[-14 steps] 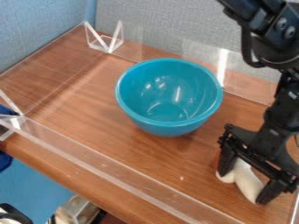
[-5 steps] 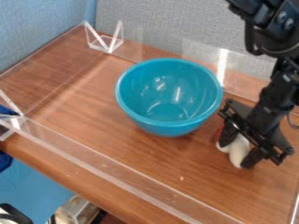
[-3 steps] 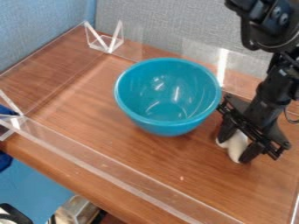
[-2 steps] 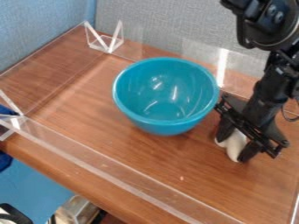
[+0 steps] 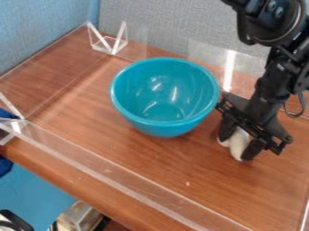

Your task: Put the mushroom in the blue bowl

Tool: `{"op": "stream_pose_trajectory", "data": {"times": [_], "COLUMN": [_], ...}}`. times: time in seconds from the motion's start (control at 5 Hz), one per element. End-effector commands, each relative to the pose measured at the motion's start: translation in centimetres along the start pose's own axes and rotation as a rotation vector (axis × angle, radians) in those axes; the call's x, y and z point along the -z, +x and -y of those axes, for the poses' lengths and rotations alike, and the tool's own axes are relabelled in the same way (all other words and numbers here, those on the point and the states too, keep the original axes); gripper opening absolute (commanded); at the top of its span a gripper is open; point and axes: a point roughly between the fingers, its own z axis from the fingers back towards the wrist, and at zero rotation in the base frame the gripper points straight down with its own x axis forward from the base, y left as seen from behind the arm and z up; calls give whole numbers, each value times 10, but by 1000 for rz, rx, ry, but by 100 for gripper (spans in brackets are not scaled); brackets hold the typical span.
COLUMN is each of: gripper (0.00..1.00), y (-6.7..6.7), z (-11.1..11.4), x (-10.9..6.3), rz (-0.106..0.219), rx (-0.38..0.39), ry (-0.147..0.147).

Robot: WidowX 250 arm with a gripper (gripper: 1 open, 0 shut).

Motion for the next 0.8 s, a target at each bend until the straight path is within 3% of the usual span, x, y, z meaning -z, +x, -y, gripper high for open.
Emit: {"op": "stream_pose_trajectory", "data": {"times": [0.0,0.2,0.6], "gripper": [0,0,0], "y": [9,12,29], "z": [-9,1,12], "x": [0,1,2], "rz": [35,53,55], "rx": [23,97,66], "ry": [-4,-4,-9]}}
